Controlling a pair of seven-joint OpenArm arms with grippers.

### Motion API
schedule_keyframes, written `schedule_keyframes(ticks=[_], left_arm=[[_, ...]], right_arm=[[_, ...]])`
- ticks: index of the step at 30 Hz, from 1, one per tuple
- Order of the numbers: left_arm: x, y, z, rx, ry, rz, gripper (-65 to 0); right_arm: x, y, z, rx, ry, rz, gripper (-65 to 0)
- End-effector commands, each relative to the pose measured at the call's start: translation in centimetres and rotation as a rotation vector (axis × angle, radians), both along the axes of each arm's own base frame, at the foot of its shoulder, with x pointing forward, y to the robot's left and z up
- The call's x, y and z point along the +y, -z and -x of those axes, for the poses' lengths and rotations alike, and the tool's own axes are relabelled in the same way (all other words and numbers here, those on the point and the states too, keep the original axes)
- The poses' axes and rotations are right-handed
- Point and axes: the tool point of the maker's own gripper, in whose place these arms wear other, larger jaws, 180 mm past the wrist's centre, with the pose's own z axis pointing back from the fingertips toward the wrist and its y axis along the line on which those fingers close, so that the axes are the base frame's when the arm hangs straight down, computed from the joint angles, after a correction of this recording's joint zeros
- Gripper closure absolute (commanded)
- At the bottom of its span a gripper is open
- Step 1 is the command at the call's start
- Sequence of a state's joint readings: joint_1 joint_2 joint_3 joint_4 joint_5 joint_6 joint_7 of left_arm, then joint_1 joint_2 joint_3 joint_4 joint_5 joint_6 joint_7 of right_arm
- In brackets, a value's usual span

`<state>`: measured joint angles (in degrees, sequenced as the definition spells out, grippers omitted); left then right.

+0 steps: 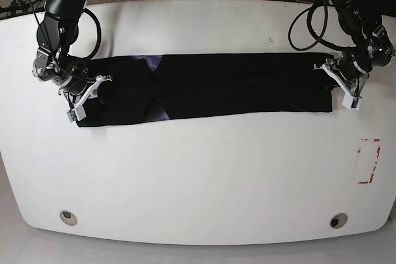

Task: Fold the T-shirt properly
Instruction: 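Release the folded strip and move the left gripper to its middle, then grasp the strip ends with both grippers and press them flat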

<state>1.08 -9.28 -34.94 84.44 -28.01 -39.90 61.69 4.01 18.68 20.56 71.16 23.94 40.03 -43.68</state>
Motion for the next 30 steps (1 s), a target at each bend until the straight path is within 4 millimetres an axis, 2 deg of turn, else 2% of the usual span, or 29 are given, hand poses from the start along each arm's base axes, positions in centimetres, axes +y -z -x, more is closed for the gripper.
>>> schedule_keyframes(ticks=[1, 3, 6, 8, 11, 16, 20, 26, 30], left_arm=[[-2.5, -3.4, -1.9, -0.089, 0.109, -0.058, -7.6], [-4.0, -4.2, -2.1, -0.099, 0.166, -0.084, -7.6], [-8.0, -5.5, -2.6, -0.146, 0.253, -0.079, -7.6], [-9.9, -6.2, -3.0, -0.174, 0.294, -0.073, -7.8], [-13.2, -6.3, -3.0, -0.184, 0.361, -0.035, -7.9], [-19.5, -7.4, -3.7, -0.232, 0.478, 0.042, -7.9], [-23.3, -6.7, -3.5, -0.231, 0.520, 0.147, -8.1], [-26.4, -5.4, -4.0, -0.200, 0.512, 0.247, -8.1], [-26.4, -4.9, -4.6, -0.192, 0.449, 0.286, -8.2]], right_arm=[[0.0, 0.0, -0.1, 0.012, -0.011, 0.019, -12.7], [0.1, 0.0, -0.1, 0.012, -0.011, 0.018, -12.7], [0.2, 0.1, 0.0, 0.013, -0.011, 0.015, -12.7], [0.3, 0.1, 0.0, 0.013, -0.011, 0.013, -12.7], [0.3, 0.1, 0.0, 0.013, -0.011, 0.013, -12.7], [0.3, 0.1, 0.1, 0.014, -0.011, 0.012, -12.5], [0.3, 0.1, 0.1, 0.016, -0.011, 0.009, -12.5], [0.4, 0.1, 0.1, 0.015, -0.011, 0.006, -12.5], [0.4, 0.1, 0.1, 0.015, -0.011, 0.006, -12.5]])
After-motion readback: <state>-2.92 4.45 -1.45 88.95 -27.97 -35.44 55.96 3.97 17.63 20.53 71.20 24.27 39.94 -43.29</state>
